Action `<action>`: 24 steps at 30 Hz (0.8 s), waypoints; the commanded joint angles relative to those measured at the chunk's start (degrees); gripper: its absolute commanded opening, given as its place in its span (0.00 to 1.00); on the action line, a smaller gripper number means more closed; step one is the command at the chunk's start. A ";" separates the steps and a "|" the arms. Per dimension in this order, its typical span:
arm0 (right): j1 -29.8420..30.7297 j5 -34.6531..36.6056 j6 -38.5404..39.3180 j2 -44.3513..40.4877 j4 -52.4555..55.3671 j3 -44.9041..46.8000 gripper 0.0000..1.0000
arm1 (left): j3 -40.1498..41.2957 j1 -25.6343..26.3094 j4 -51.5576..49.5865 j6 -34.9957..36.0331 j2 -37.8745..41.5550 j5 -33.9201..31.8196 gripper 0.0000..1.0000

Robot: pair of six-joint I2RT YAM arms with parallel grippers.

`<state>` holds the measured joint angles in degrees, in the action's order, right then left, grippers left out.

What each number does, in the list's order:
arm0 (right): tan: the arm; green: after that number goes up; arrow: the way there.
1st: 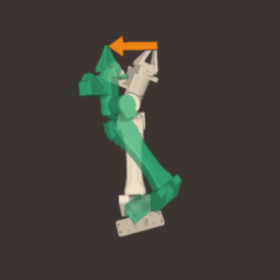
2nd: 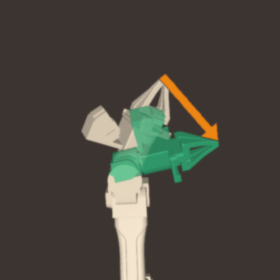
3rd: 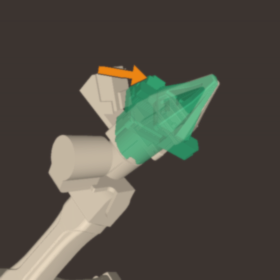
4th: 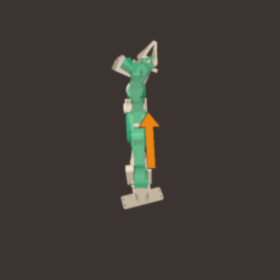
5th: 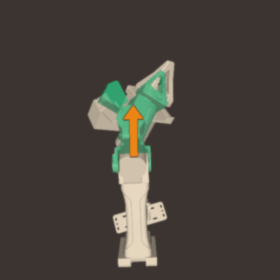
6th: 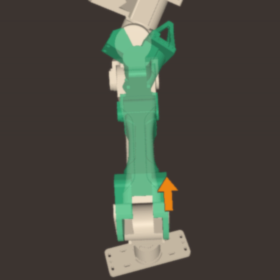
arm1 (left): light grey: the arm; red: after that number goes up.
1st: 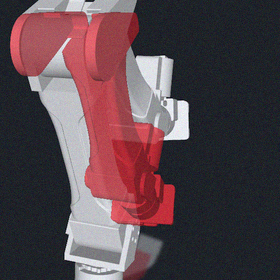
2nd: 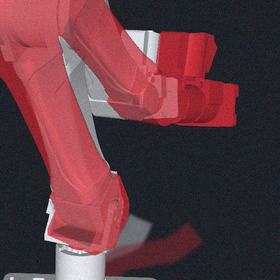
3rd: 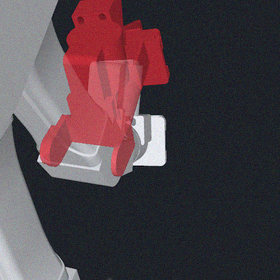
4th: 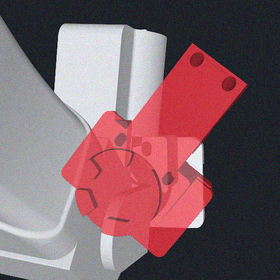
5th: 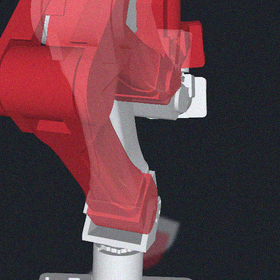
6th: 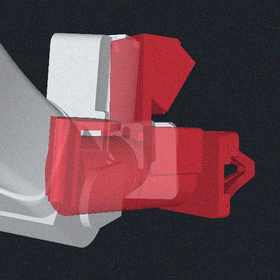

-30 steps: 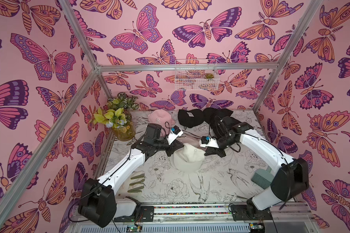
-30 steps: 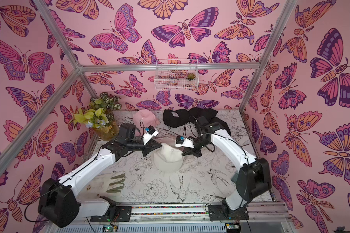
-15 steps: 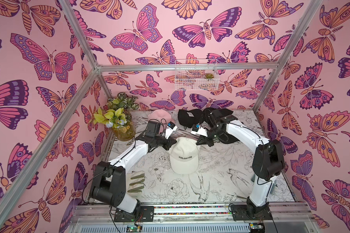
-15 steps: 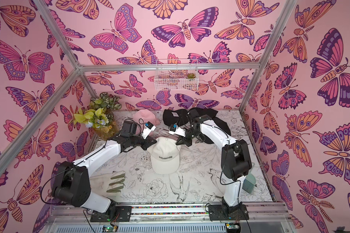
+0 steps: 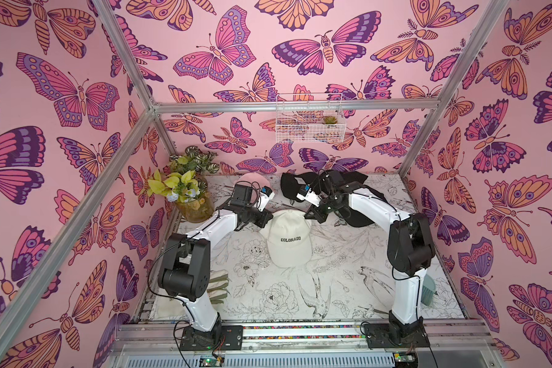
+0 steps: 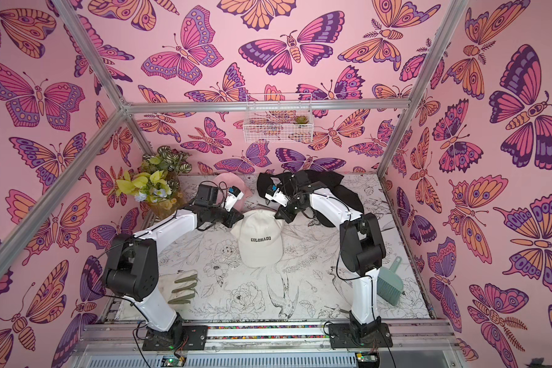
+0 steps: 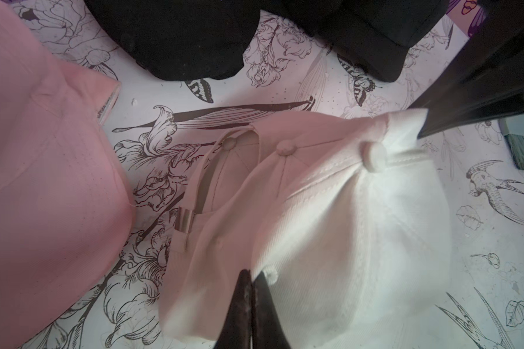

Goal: Stack the baseball caps by color
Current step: Place the baseball cap on the baseball cap.

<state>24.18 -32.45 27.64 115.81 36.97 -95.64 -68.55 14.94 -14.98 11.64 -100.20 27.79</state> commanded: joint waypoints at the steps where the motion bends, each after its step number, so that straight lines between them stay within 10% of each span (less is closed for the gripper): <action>1: 0.87 2.08 -7.08 2.34 -5.51 0.52 0.00 | 0.85 -0.61 -1.21 0.40 -1.90 -4.58 0.00; 6: 2.66 8.91 -16.36 3.21 -11.15 2.88 0.00 | -0.27 -0.52 -3.36 -1.36 -3.99 -10.42 0.00; 10: 3.43 13.27 -25.35 -1.80 -18.58 7.99 0.33 | -0.15 -0.44 -4.22 -6.79 -1.73 -13.83 0.02; 13: 3.41 15.62 -29.34 -7.23 -24.35 13.70 0.58 | 0.71 -0.44 -5.16 -11.87 1.38 -17.78 0.47; 15: 3.35 17.69 -31.42 -11.29 -27.14 17.66 0.99 | 2.13 -0.42 -5.32 -14.93 4.10 -20.68 0.66; 21: 3.33 18.11 -40.79 -20.52 -28.38 28.17 0.99 | 9.54 -0.44 -6.44 -25.30 13.61 -30.58 0.85; 24: 3.33 14.42 -41.87 -22.57 -27.51 32.77 0.99 | 14.97 -0.40 -5.75 -29.08 18.98 -25.36 0.85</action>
<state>27.42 -15.55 -9.45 93.65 9.39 -66.57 -57.67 14.76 -19.05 -11.07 -84.09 2.11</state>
